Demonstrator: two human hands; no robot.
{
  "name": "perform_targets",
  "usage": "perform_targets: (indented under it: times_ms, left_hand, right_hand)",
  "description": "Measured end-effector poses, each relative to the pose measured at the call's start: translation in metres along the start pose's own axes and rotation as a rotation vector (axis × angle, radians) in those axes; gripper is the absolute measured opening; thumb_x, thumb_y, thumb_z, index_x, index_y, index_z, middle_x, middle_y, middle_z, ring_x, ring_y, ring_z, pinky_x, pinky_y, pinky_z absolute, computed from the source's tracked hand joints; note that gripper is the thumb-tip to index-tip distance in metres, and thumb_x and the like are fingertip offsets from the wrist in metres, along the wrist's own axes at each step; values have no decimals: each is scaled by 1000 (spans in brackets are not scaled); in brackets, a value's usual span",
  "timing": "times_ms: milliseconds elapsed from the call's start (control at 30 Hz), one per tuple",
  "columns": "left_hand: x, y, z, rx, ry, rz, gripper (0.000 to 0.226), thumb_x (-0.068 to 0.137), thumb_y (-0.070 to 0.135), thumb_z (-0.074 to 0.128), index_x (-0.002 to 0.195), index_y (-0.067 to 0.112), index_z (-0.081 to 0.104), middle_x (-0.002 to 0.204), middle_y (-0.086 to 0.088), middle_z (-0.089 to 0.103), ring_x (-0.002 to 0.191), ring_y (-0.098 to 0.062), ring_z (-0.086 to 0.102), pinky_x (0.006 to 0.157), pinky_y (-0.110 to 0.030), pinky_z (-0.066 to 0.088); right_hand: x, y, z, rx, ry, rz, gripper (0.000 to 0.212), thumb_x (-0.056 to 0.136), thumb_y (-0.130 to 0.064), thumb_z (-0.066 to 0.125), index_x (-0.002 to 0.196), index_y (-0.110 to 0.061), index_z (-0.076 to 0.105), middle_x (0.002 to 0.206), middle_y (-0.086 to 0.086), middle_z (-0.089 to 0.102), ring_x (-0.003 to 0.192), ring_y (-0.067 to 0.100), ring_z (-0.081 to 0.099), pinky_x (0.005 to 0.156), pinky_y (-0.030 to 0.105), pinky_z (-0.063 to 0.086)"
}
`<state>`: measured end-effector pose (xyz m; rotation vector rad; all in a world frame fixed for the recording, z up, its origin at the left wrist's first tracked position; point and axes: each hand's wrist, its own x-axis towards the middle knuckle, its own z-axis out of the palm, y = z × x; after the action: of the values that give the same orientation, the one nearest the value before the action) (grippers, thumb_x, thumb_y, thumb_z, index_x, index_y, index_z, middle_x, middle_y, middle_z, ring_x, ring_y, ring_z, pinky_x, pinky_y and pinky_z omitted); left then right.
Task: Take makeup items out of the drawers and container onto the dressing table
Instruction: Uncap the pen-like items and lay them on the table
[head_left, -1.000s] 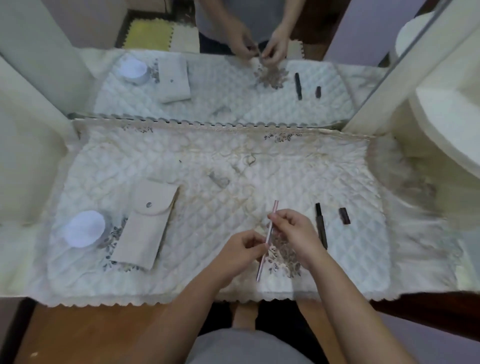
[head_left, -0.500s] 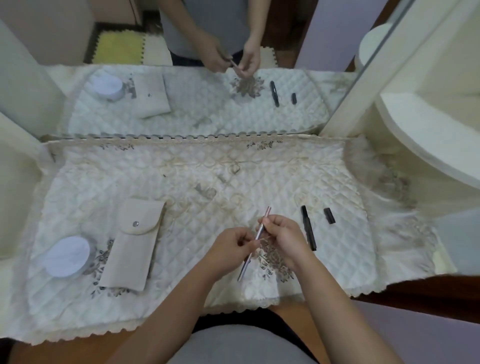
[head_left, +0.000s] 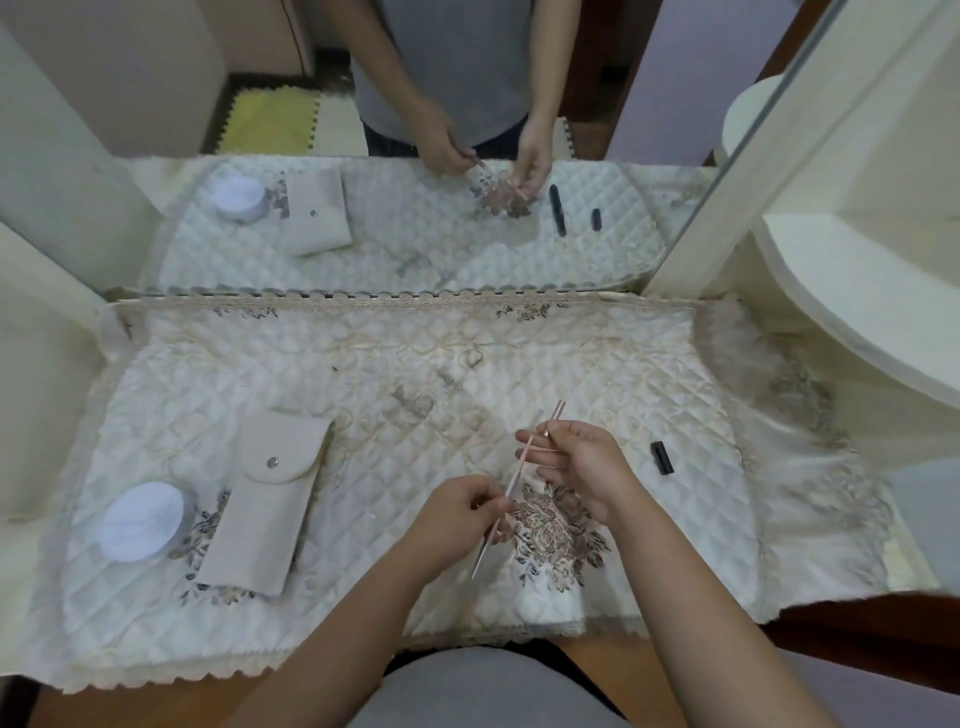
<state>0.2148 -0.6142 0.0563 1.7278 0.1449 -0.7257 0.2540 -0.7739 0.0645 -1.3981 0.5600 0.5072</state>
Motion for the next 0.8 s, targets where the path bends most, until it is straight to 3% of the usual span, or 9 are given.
perform_targets:
  times_ms: [167,300,367,433,500,600,800]
  left_hand:
    - [-1,-9,4,7,18,-35,20,89,12,54,70,14,60,61,0,61,50,-8,57,56,-17,49]
    - [5,-17,2,22,135,-76,23,88,13,56,65,20,60,63,-3,63,55,-15,60,67,-31,51]
    - [11,-20,1,110,199,-84,20,87,17,59,67,19,59,68,-4,66,61,-19,63,74,-34,52]
    - [19,-21,2,232,237,-85,15,85,23,60,71,17,59,75,-8,68,71,-25,66,75,-37,53]
    - [26,-20,7,331,257,-82,13,85,25,60,78,14,60,79,-7,69,76,-26,66,74,-39,53]
    - [35,-18,14,448,321,-51,16,86,26,58,89,11,62,85,-5,65,76,-19,57,71,-33,47]
    - [37,-18,22,564,410,-28,19,87,29,55,90,10,60,82,-2,58,73,-17,51,66,-31,43]
  right_hand:
    - [3,9,-9,117,-17,78,19,95,-19,42,89,-13,58,90,-1,71,75,9,71,68,23,55]
    - [1,14,-22,134,-11,150,21,95,-22,41,97,-8,56,93,3,69,85,15,66,74,26,51]
    - [0,16,-27,35,31,145,17,93,-18,45,94,-6,57,89,5,69,78,15,66,68,25,49]
    - [0,20,-29,-143,100,105,12,89,-14,53,81,-8,58,76,6,67,57,12,62,54,24,42]
    - [2,25,-28,-291,140,63,20,87,-15,58,67,-11,54,61,7,59,44,15,51,47,26,36]
    - [7,32,-22,-477,159,20,29,84,-21,60,59,-14,48,51,4,49,43,18,42,50,28,34]
    - [8,42,-18,-733,101,-30,33,84,-28,58,56,-10,56,51,3,54,43,14,45,52,26,36]
